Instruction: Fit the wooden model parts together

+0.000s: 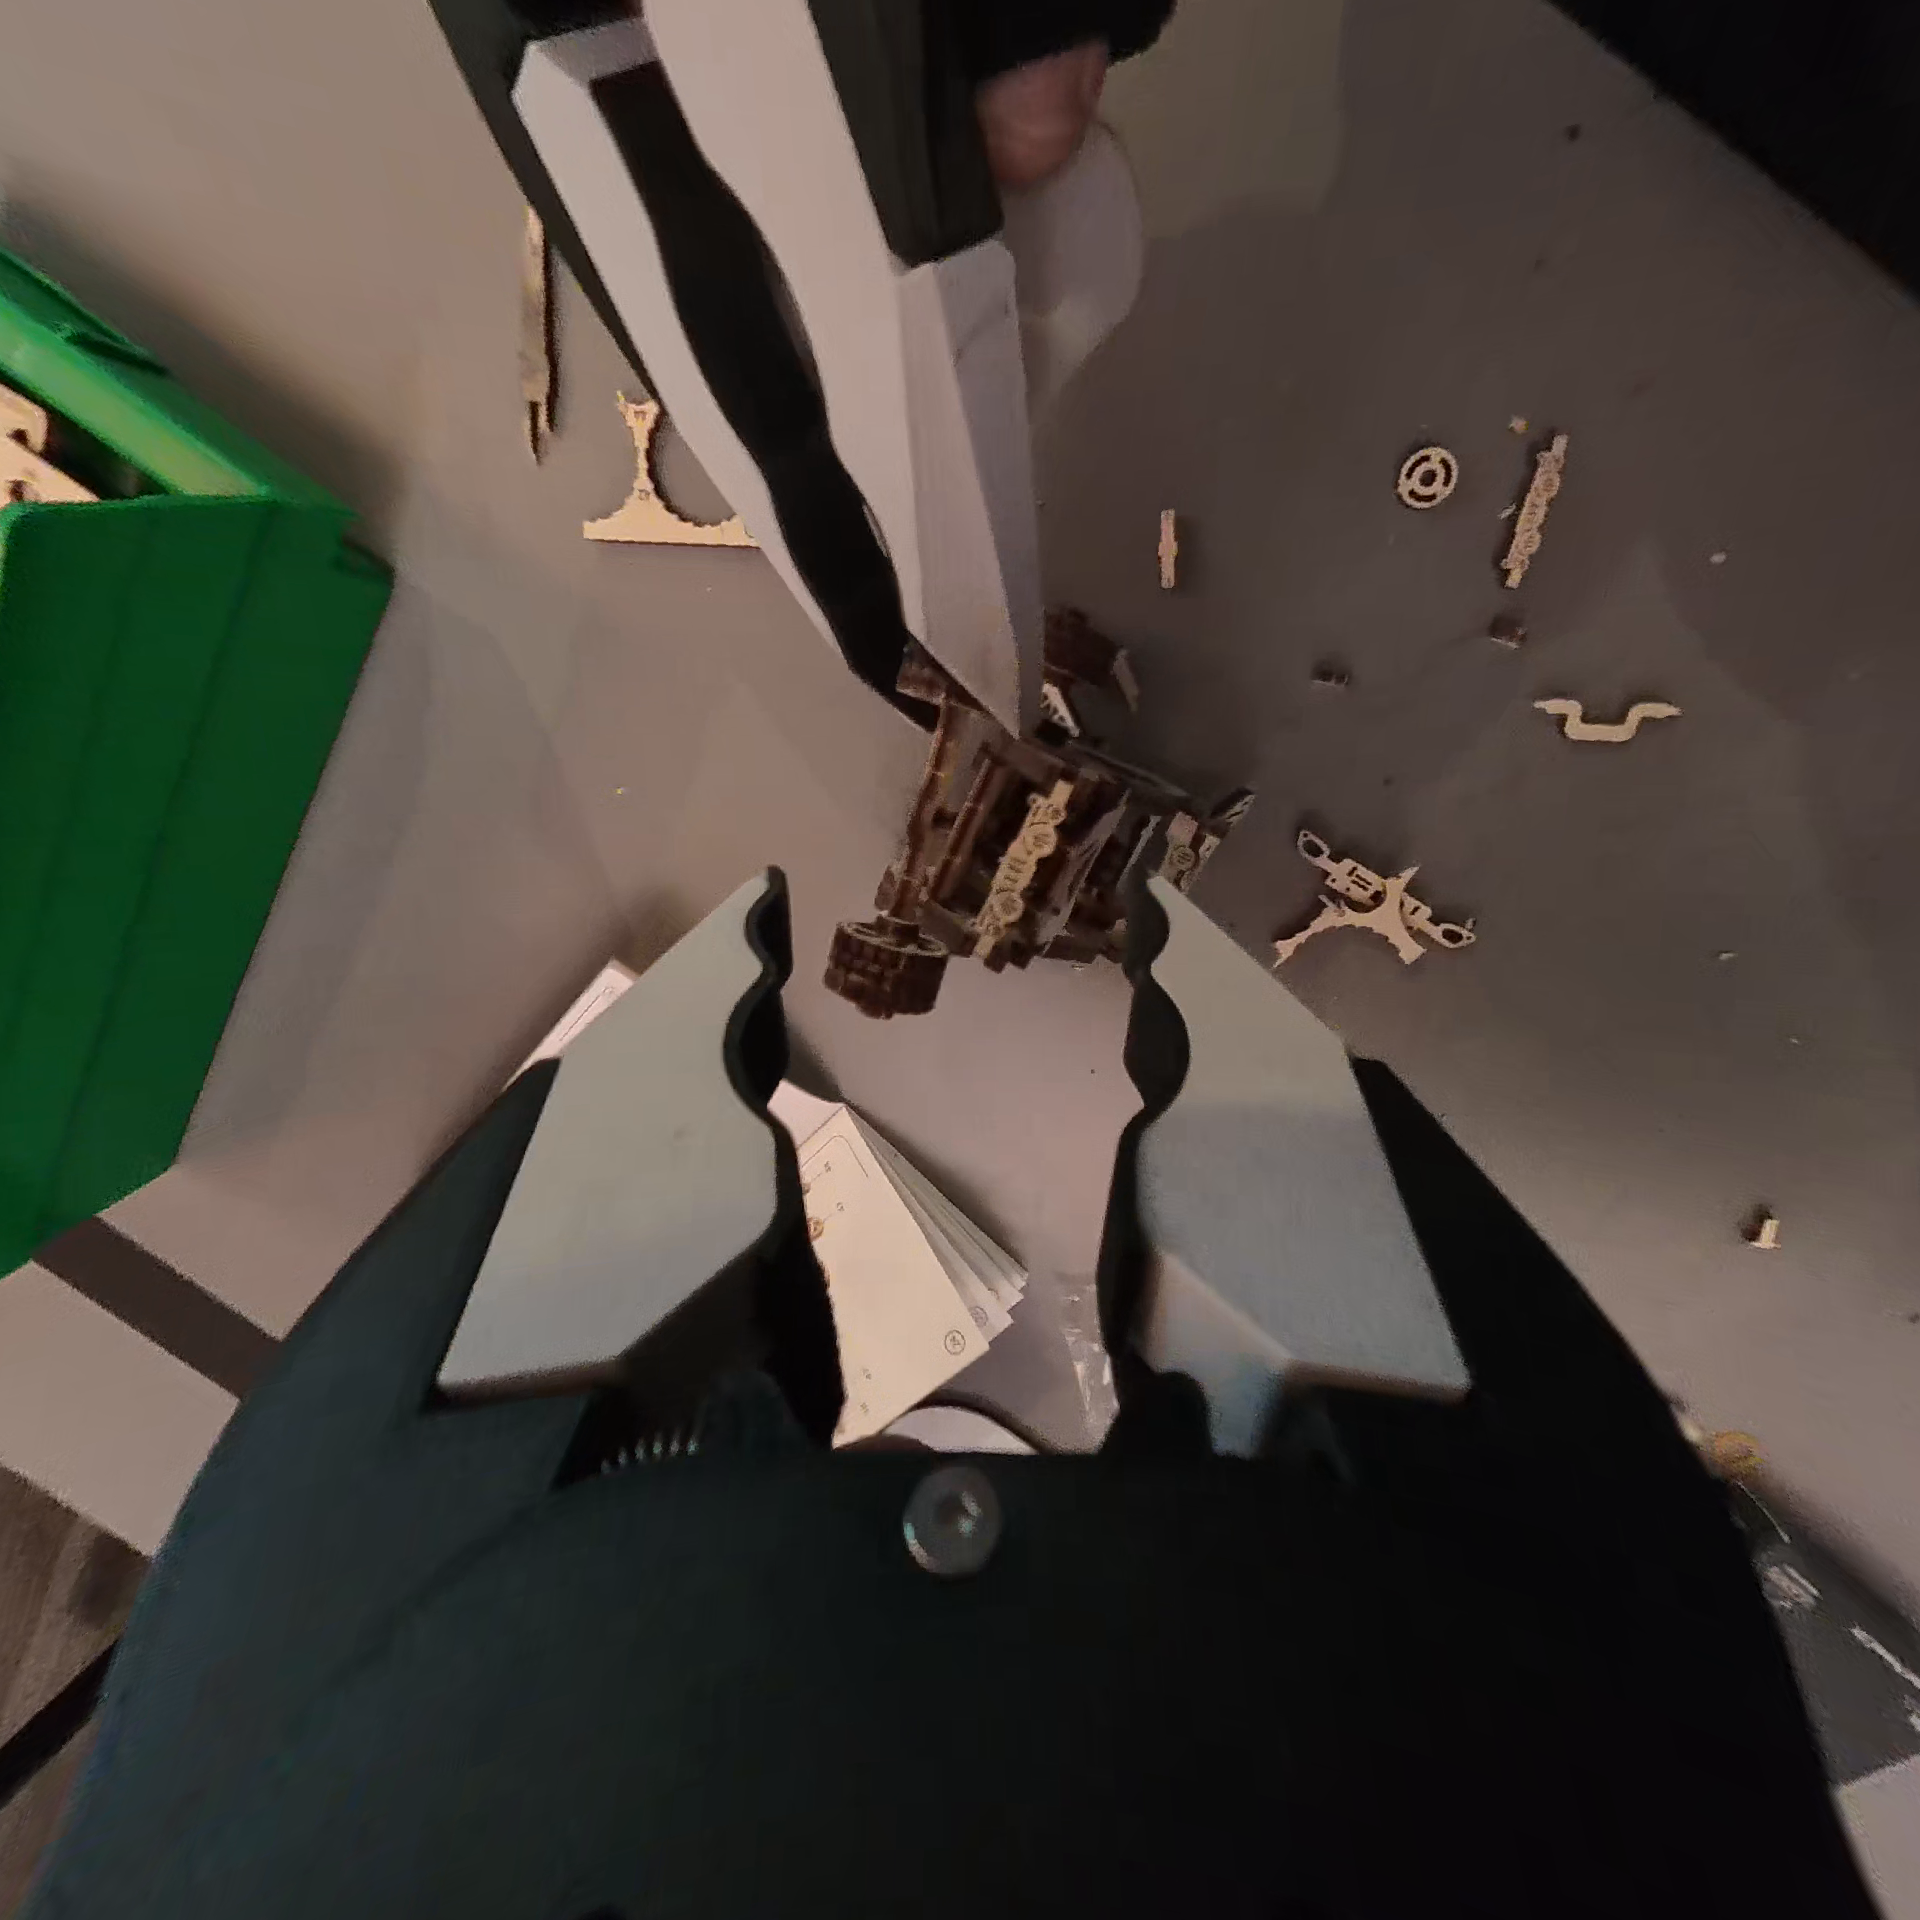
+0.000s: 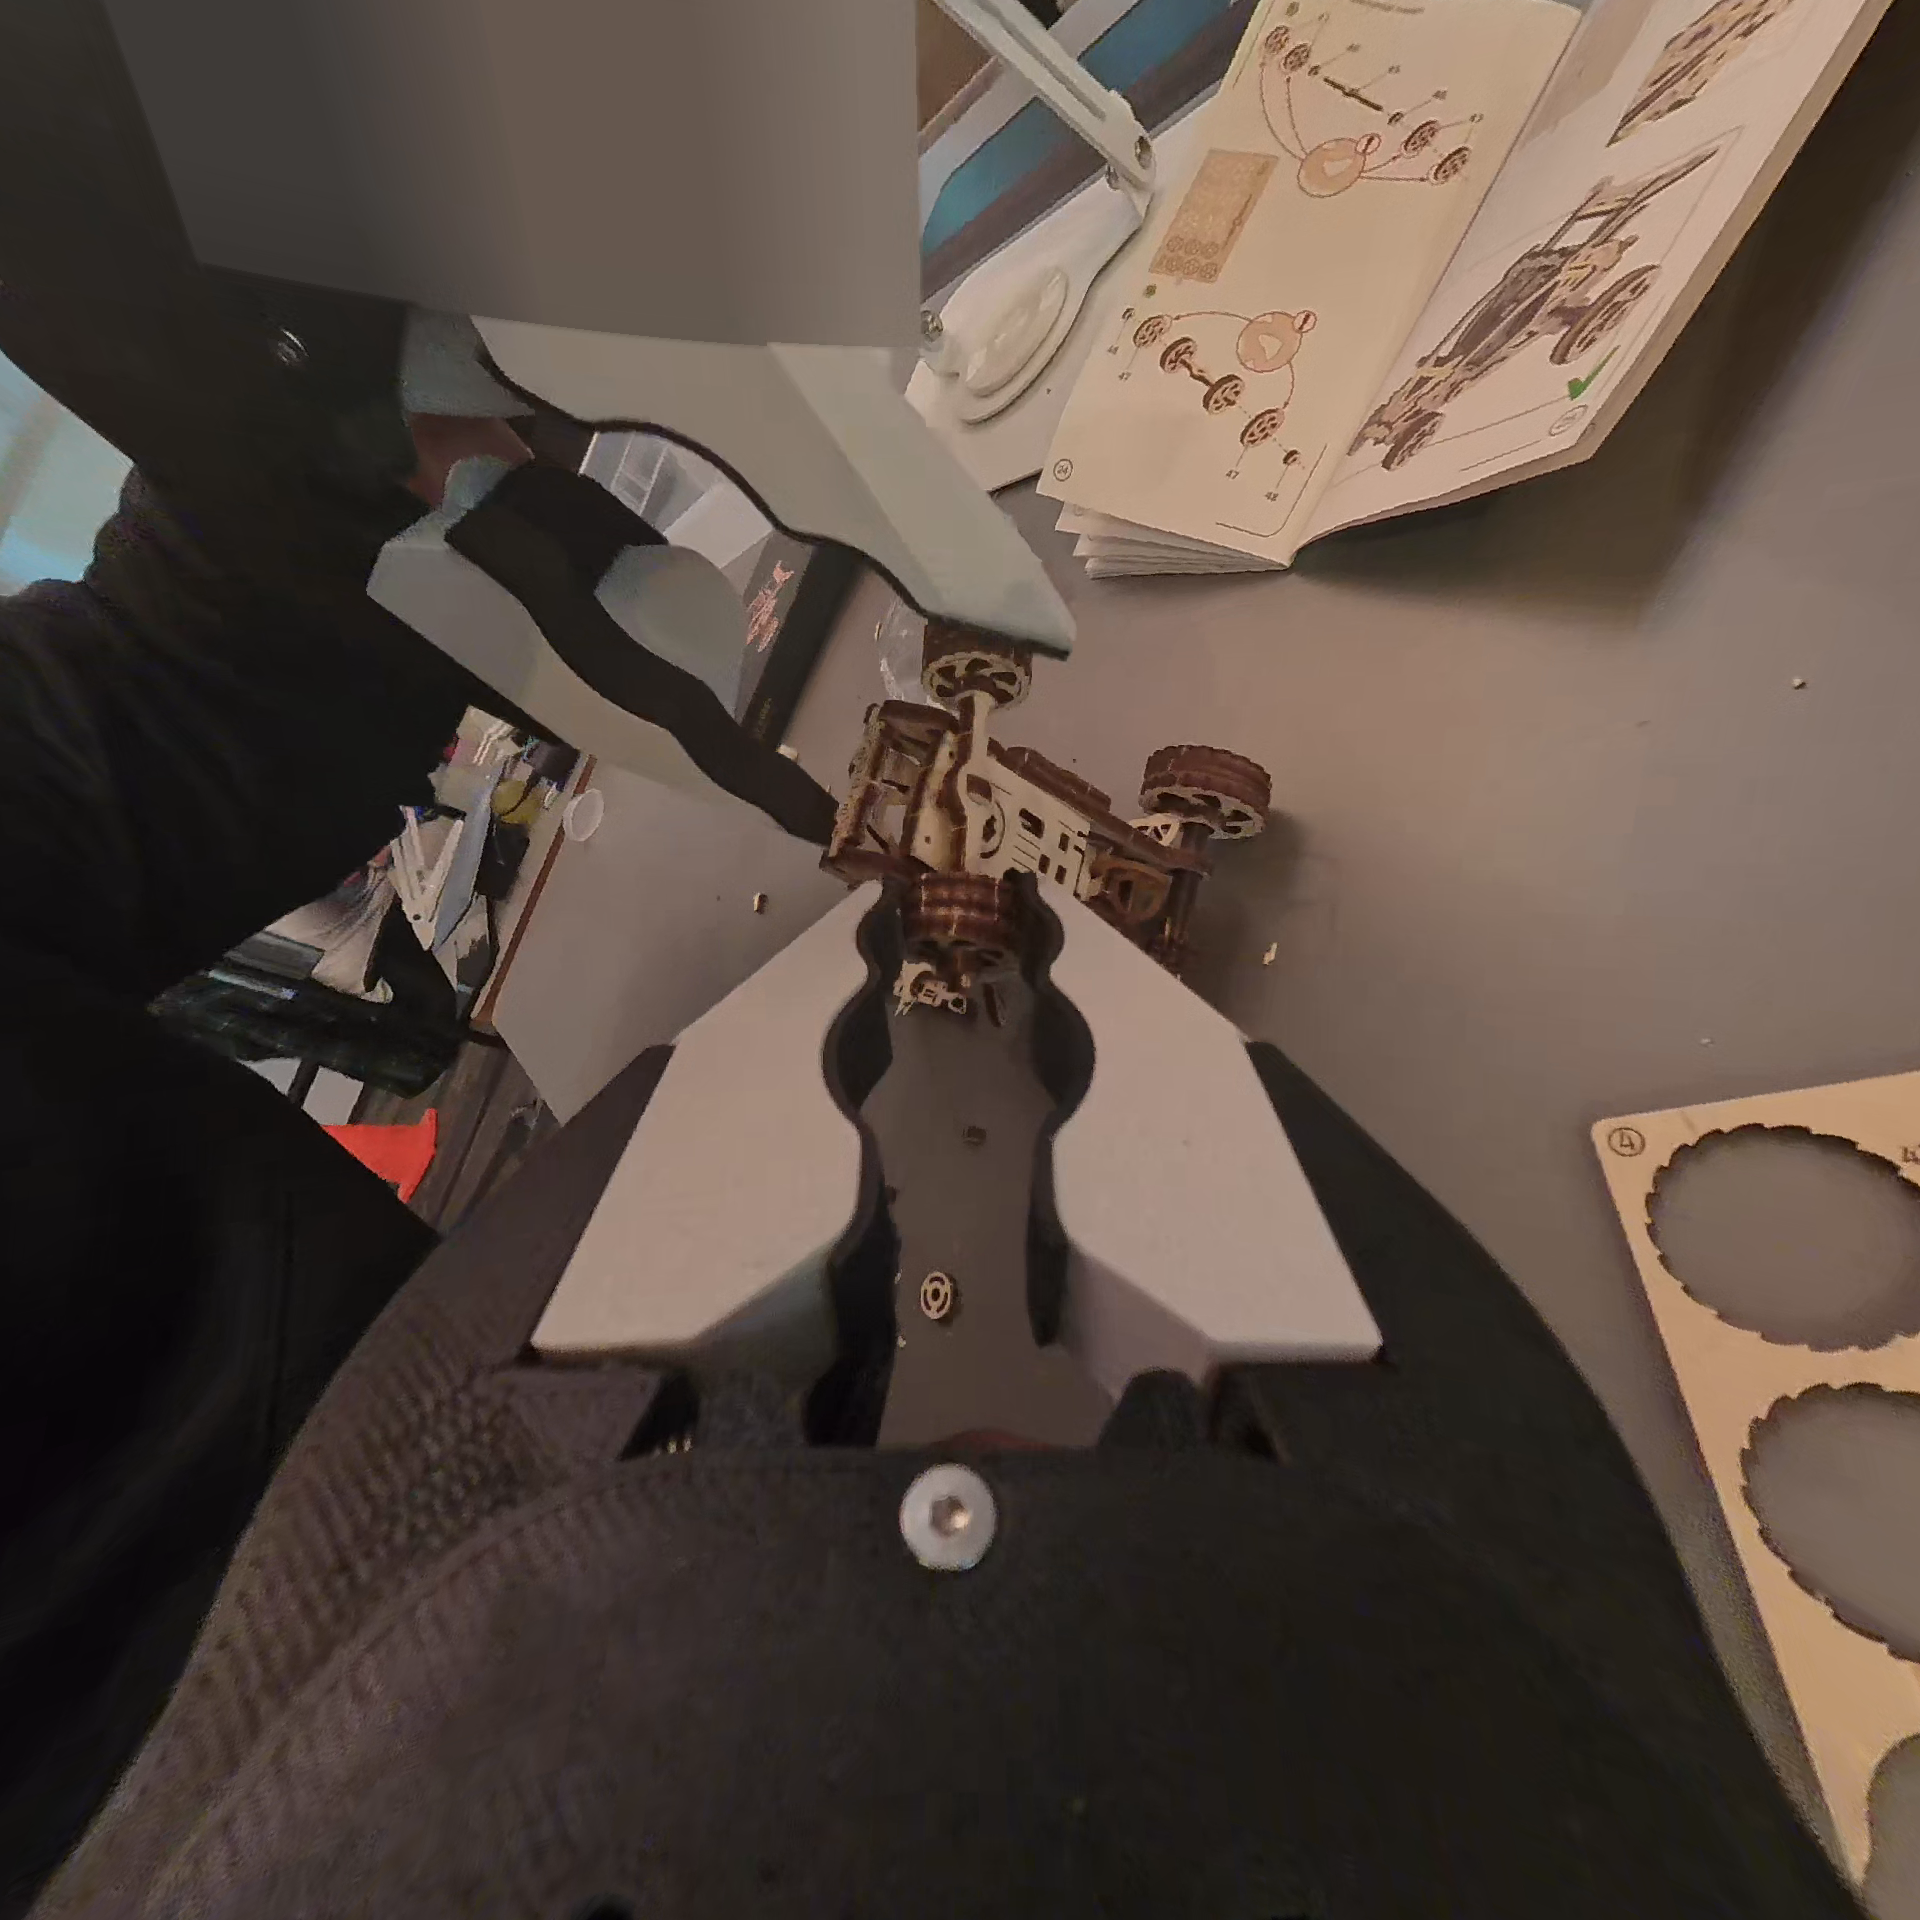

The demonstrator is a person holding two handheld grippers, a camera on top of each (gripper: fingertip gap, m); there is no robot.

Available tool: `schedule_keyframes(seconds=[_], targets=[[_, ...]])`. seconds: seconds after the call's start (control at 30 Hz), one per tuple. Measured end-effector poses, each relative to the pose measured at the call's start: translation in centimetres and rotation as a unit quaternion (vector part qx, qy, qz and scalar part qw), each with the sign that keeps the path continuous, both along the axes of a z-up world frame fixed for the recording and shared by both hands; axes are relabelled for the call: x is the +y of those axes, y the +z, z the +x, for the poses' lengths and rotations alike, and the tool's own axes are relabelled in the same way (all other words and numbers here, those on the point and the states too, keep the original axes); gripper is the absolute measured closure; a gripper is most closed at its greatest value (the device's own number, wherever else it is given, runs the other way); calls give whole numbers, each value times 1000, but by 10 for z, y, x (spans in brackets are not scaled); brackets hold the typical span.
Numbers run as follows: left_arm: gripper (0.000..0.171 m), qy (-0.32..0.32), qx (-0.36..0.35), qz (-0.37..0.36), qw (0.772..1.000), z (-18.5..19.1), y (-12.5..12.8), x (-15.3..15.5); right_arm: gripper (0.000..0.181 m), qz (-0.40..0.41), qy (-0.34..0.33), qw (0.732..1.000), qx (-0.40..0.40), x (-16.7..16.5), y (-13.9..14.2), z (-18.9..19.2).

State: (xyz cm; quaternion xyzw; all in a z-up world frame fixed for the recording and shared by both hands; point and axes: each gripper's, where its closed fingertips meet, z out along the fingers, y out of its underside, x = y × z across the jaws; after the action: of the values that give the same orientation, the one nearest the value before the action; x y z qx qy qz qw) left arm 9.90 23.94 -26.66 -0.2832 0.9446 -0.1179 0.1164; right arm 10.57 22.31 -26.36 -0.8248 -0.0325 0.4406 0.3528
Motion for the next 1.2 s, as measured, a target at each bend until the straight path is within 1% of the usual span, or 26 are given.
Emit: schedule_keyframes(seconds=[0.07, 0.13, 0.23, 0.27, 0.33, 0.53, 0.7, 0.83, 1.2], targets=[[116, -9, 19, -12, 1000, -3, -5, -4, 162, -1, -2, 1000, 6, 0, 0, -1], [125, -14, 30, -5, 999, -4, -10, -2, 162, 0, 1, 1000, 6, -2, 0, -4], [127, -14, 41, -12, 999, -5, -12, -4, 162, 1, -1, 1000, 10, -2, 0, -5], [133, -17, 48, -19, 999, -7, -13, -6, 162, 1, -1, 1000, 10, -1, 0, -5], [136, -14, 52, -28, 998, -9, -14, -9, 162, 2, 0, 1000, 8, -1, 0, -6], [135, 7, 48, -38, 998, -9, -15, -9, 162, 7, 4, 1000, 8, 0, 0, -7], [123, 23, 42, -22, 999, -10, -20, -5, 162, 15, 31, 999, 1, 2, 4, -10], [129, 27, 38, -30, 998, -13, -21, -6, 162, 6, 50, 999, 0, 2, 2, -10], [126, 29, 31, -27, 999, -12, -22, -4, 162, 6, 52, 999, -2, 6, 4, -13]])
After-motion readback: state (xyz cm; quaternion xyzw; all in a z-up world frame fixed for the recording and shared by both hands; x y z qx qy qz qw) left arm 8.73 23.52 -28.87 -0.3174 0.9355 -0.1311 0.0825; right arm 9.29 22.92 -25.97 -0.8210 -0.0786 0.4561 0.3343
